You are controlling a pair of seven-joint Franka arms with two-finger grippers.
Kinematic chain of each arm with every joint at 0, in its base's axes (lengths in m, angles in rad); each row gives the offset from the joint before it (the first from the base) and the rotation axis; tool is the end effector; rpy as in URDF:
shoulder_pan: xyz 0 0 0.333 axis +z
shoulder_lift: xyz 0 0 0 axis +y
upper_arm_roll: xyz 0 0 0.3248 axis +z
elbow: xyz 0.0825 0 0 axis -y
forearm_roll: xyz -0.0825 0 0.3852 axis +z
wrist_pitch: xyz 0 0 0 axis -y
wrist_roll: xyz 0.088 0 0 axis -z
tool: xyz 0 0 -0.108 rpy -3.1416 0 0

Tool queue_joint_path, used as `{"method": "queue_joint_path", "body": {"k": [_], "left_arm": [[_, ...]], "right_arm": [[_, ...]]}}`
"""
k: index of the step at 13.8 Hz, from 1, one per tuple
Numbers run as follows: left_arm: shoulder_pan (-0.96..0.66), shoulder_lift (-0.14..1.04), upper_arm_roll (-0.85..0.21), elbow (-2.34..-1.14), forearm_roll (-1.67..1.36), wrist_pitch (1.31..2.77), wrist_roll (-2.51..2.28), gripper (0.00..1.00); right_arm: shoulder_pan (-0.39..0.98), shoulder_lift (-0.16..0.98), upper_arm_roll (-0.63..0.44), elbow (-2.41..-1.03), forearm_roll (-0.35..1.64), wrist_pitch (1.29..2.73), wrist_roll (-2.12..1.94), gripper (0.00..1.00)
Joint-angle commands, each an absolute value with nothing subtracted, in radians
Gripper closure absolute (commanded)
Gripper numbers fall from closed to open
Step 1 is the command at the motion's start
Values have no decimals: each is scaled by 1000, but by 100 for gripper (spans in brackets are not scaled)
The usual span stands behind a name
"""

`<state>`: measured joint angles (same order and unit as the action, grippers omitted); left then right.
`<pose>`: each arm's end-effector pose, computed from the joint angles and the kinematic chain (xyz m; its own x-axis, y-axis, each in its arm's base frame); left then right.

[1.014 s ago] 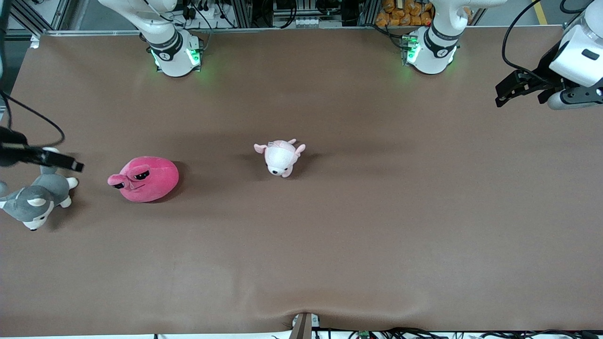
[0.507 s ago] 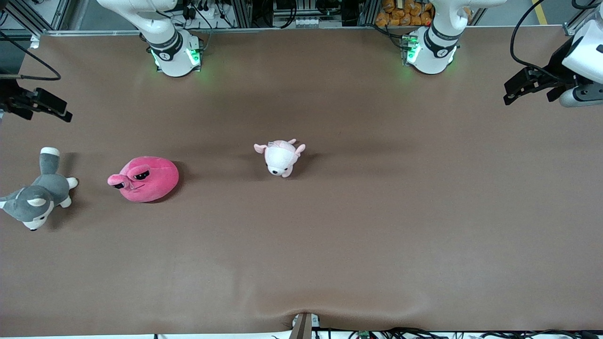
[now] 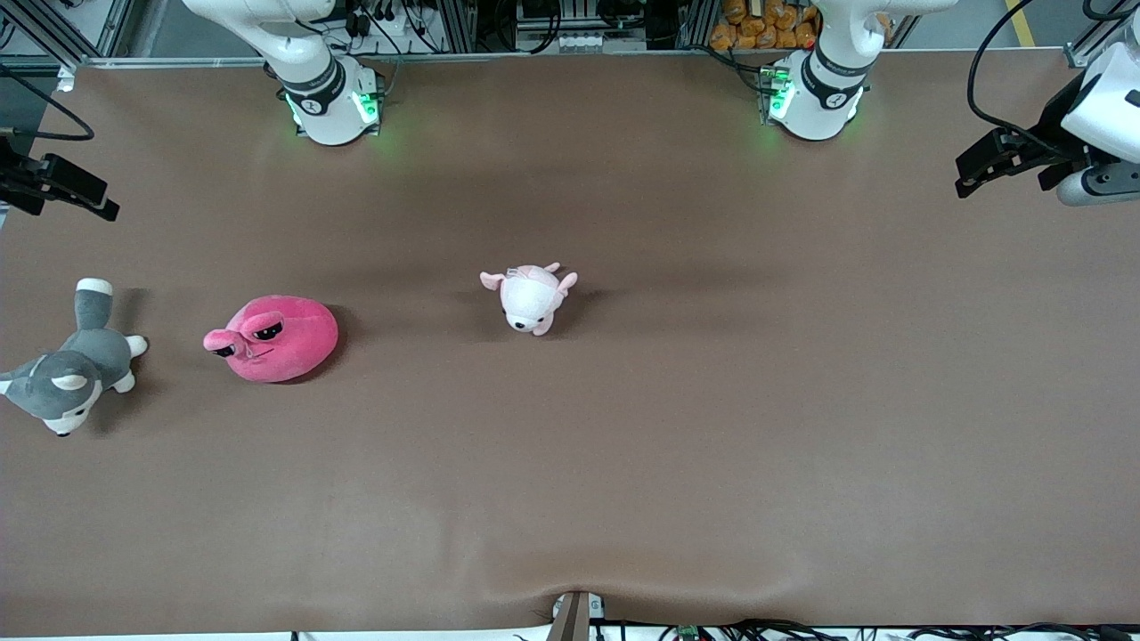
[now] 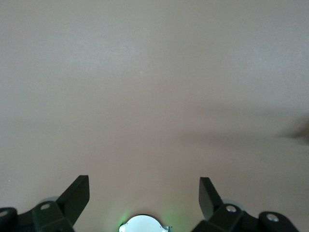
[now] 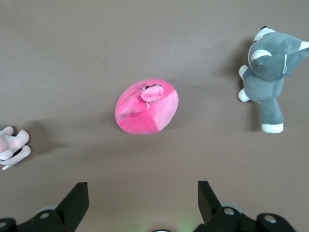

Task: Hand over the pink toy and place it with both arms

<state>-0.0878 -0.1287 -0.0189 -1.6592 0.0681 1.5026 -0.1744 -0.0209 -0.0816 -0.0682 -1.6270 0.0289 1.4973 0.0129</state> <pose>0.5045 -0.0470 0.6535 0.9973 0.0721 -0.0151 0.0708 -0.9947 -0.0742 0.5196 -0.0447 0.6436 0.9939 -0.0991 -0.0487 -0.1008 -0.9943 -0.0338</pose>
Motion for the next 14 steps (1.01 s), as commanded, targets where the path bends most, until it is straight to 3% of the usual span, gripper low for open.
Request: {"method": "queue_joint_path", "body": {"k": [1,14], "left_arm": [[-83,-115,-20,-1626,92,1479,-149,0],[-78,-126,-21,-1649,77,1482,-144,0]], "right_arm": [[-2,-75,-78,-1612,57,1490,14,0],[57,-52,-78,-1609,57,1514,14,0]]}}
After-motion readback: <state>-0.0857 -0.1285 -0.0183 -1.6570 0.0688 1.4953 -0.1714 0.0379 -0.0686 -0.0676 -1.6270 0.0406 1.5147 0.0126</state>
